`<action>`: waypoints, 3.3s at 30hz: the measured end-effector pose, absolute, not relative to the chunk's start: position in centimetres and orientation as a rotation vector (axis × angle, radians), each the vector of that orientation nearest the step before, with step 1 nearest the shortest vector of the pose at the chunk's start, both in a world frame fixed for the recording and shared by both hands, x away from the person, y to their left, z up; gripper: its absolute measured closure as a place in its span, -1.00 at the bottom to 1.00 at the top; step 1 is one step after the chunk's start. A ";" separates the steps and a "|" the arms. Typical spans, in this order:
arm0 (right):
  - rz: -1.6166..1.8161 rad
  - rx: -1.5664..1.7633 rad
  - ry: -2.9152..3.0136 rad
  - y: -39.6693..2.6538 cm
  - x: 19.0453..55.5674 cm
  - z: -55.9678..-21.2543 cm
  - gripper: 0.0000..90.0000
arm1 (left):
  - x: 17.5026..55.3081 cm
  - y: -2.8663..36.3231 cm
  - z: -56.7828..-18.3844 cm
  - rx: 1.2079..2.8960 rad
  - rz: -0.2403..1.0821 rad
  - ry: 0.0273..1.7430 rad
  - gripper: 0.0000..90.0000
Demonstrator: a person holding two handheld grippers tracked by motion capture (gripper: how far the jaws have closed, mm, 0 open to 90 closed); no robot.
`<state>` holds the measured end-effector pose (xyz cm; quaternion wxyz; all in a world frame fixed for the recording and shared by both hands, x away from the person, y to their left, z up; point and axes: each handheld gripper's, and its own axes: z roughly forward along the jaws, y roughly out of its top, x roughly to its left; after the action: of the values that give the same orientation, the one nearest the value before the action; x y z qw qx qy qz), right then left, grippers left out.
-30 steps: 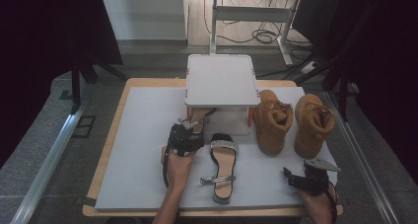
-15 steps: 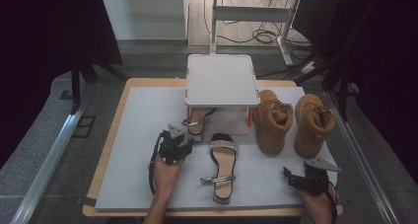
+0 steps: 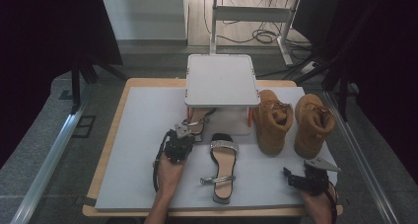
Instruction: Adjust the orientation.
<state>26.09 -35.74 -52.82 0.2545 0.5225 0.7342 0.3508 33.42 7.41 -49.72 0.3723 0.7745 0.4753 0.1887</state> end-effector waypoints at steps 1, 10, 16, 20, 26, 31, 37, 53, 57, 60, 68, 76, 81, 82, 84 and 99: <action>0.953 1.420 1.994 -35.7 26.1 -52.8 -0.72 | 33.5 7.3 -49.8 1.988 0.484 1.216 0.98; 0.953 1.420 1.994 -35.7 26.1 -52.8 -0.72 | 33.7 6.8 -49.8 1.982 0.481 1.202 0.99; 0.953 1.419 1.995 -35.7 26.1 -52.8 -0.72 | 34.1 6.1 -49.8 1.985 0.487 1.190 0.99; 0.953 1.419 1.995 -35.7 26.1 -52.8 -0.72 | 34.4 5.6 -49.8 1.988 0.492 1.186 0.99; 0.953 1.419 1.995 -35.7 26.1 -52.8 -0.72 | 35.1 5.1 -49.8 1.995 0.497 1.178 0.99; 0.953 1.419 1.995 -35.7 26.1 -52.8 -0.72 | 35.7 4.8 -49.8 1.999 0.500 1.179 0.99; 0.953 1.419 1.995 -35.7 26.1 -52.8 -0.72 | 36.4 4.5 -49.8 2.001 0.504 1.178 0.99; 0.953 1.420 1.994 -35.7 26.1 -52.8 -0.72 | 37.7 4.4 -50.0 1.990 0.524 1.205 0.99; 0.955 1.420 1.993 -35.7 26.1 -52.8 -0.72 | 38.0 4.3 -50.1 1.997 0.526 1.213 0.99; 0.955 1.420 1.993 -35.7 26.1 -52.8 -0.72 | 38.1 4.3 -50.2 1.992 0.523 1.213 0.99; 0.955 1.420 1.993 -35.7 26.1 -52.8 -0.72 | 38.0 4.2 -50.2 1.995 0.528 1.208 0.91; 0.955 1.420 1.993 -35.7 26.1 -52.8 -0.72 | 37.4 4.4 -49.6 1.990 0.512 1.199 0.64; 0.954 1.420 1.994 -35.7 26.1 -52.8 -0.72 | 37.1 4.6 -49.4 1.999 0.493 1.193 0.42; 0.954 1.420 1.994 -35.7 26.1 -52.8 -0.72 | 37.0 4.6 -49.3 2.000 0.491 1.192 0.38; 0.954 1.420 1.994 -35.7 26.1 -52.8 -0.72 | 36.9 4.7 -49.2 2.008 0.495 1.189 0.32; 0.953 1.420 1.995 -35.7 26.1 -52.8 -0.72 | 36.0 6.0 -49.0 2.039 0.451 1.165 -0.26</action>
<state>26.09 -35.74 -52.81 0.2543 0.5227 0.7342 0.3509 35.96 6.04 -49.02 0.3664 0.7933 0.4534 0.1756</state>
